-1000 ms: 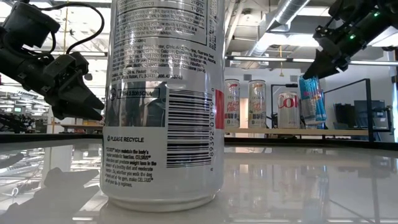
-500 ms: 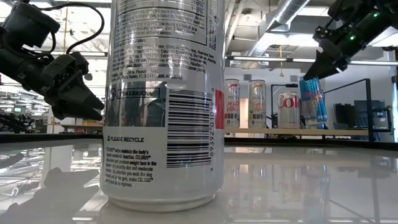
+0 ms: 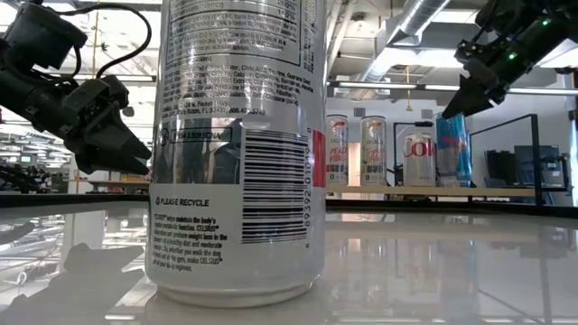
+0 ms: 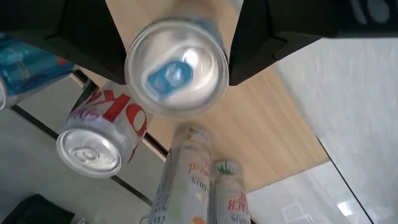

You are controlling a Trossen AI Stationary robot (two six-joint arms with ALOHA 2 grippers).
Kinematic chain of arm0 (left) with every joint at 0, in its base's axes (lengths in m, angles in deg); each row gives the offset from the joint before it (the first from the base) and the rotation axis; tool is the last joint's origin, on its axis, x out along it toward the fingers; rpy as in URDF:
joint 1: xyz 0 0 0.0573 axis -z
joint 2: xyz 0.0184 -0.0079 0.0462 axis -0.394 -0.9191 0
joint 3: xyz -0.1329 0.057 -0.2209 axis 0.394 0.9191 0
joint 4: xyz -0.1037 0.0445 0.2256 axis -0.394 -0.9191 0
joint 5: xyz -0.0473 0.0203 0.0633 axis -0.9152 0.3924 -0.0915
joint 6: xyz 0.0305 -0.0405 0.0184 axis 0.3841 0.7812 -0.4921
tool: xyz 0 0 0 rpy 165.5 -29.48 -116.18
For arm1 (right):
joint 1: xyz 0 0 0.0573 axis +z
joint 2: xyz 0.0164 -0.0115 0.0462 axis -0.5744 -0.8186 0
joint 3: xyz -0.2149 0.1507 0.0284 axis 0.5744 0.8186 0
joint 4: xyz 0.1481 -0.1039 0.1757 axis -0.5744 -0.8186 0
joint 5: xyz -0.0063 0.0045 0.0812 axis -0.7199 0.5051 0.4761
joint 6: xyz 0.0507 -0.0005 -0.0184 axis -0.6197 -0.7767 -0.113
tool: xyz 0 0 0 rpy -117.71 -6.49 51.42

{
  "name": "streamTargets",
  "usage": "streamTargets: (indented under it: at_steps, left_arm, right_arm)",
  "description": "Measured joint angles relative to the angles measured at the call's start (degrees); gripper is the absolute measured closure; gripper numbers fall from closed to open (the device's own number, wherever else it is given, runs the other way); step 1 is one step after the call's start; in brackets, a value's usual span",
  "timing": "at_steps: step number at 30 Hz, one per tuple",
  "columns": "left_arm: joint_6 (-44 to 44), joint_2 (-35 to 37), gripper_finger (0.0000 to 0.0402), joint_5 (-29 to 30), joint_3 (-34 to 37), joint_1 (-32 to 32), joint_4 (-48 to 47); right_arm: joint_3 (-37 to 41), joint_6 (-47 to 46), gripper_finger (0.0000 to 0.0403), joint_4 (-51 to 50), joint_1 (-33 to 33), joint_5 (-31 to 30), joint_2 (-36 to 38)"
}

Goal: Place canned beverage on shelf
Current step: Put the blue soda can on the shelf aligned with the other blue soda can

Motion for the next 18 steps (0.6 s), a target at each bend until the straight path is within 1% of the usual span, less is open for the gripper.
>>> streamTargets:
  at_steps: [13,18]
  left_arm:
    - [0.1,0.0,0.0125,0.0,0.0,0.0,0.0]
    - [0.5,0.0,0.0125,0.0,0.0,0.0,0.0]
  right_arm:
    - [0.0,0.0,0.0101,0.1,0.0,-0.1,0.1]
    - [-3.1,-2.0,0.0101,0.0,0.1,0.0,0.2]
